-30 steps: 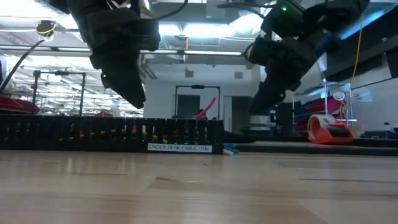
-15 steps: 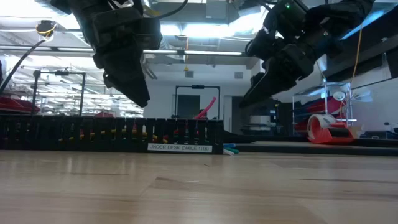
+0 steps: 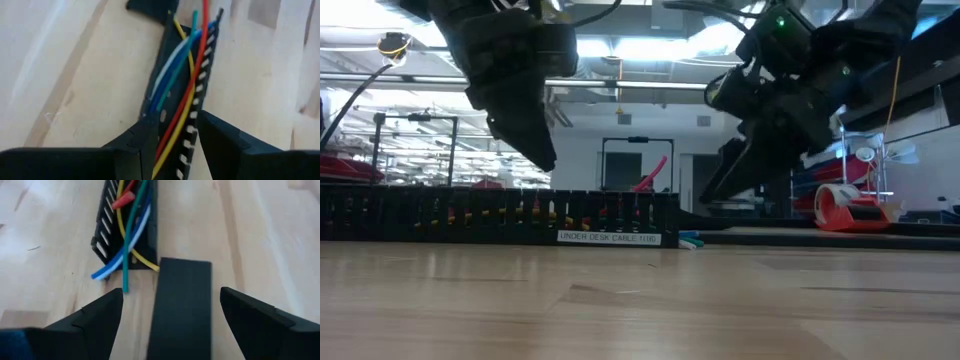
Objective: Ziptie cables
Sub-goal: Close the black cable duct
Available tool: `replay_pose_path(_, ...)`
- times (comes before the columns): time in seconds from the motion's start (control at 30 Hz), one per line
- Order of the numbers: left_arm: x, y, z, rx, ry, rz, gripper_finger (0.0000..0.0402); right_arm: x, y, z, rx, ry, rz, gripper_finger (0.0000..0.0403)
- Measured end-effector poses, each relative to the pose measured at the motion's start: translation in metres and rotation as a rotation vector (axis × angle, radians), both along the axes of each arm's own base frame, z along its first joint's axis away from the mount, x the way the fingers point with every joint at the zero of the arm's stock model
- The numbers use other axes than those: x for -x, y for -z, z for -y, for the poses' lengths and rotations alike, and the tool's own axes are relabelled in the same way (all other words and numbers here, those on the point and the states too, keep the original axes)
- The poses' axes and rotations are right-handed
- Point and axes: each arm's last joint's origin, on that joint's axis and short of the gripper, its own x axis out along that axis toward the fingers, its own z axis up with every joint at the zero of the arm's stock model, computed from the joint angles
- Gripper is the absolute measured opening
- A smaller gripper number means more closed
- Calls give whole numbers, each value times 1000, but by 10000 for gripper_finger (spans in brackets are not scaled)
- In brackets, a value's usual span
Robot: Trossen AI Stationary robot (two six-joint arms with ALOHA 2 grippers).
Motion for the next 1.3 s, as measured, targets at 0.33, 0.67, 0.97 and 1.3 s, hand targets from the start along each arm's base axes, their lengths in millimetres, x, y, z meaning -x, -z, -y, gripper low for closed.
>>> replay_pose_path(0.33,3,2,-1,-10,5,-43,131,-11,30,5,-6,102,-8,328)
replay_pose_path(0.67,3,3,-5,-5,-17,-43,131,-11,28,-6,-12,57,10,328)
replay_pose_path(0.97,2,3,-5,-6,-16,-42,131,-9,20,-16,-17,44,10,328)
replay_pose_path(1.3,2,2,-5,-7,-14,-40,131,-11,47,-16,18,74,-58,328)
